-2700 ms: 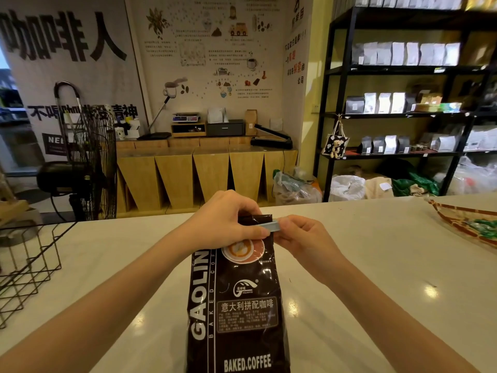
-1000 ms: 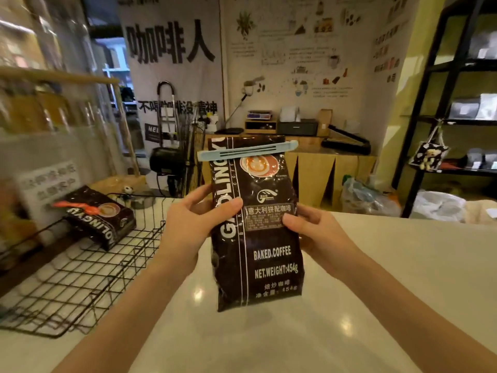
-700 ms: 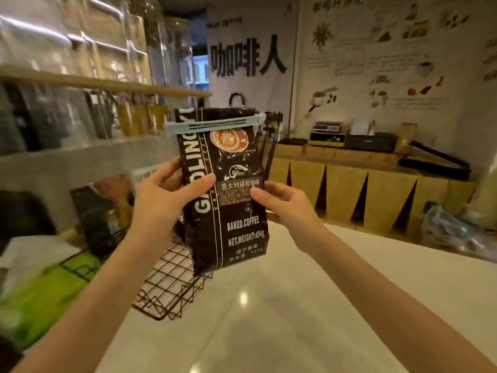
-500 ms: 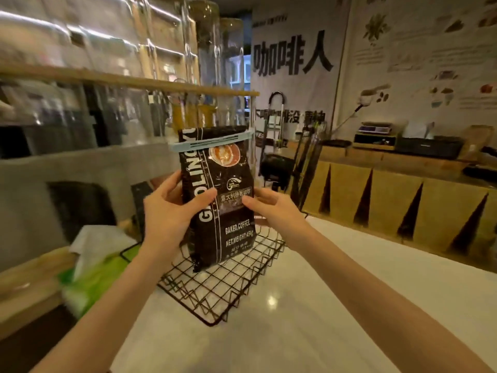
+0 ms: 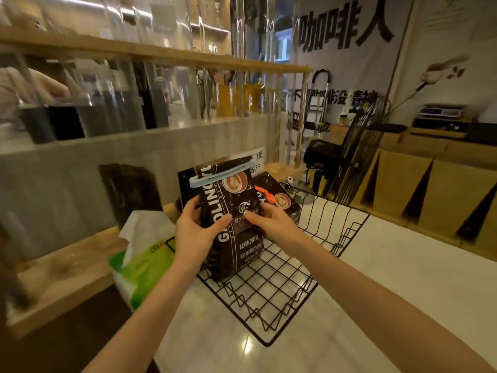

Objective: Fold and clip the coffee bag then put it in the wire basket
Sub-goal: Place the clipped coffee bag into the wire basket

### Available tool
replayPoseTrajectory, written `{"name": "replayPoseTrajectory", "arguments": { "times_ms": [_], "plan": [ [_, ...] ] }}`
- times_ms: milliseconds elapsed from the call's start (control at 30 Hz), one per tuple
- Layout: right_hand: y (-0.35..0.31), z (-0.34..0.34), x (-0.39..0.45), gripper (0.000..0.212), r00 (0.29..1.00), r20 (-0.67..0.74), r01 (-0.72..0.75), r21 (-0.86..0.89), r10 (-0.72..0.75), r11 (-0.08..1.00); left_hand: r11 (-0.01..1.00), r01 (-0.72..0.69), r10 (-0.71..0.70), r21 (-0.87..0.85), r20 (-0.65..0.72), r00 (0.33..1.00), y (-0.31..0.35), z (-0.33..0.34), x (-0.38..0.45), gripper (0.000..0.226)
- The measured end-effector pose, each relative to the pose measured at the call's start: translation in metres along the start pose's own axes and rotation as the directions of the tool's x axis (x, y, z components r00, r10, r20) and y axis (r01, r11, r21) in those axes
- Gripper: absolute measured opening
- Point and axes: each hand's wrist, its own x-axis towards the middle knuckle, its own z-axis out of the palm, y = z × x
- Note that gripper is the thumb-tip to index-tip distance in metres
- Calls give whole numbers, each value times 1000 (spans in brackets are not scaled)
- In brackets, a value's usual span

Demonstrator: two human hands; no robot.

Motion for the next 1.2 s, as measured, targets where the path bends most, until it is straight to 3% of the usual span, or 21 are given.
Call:
{"name": "replayPoseTrajectory", "arguments": {
  "times_ms": [267,533,700,933,1200],
  "plan": [
    [4,5,15,46,998,38,-40,-151,47,988,991,43,-41,126,-20,999,-15,-4,11,74],
    [4,12,21,56,997,28,-67,-243,76,968,972,40,-54,230,57,997,-11,-12,13,82],
    [7,8,13,101,991,136,71,-433,-12,899,964,23,-40,263,60,997,-11,-13,13,83],
    [1,10,8,119,992,123,79,-513,-18,855,933,-20,-7,358,72,997,-14,-13,10,95],
    [1,11,-3,99,996,84,61,-573,-15,817,880,-40,18,474,50,999,-19,-10,6,101]
  ]
}}
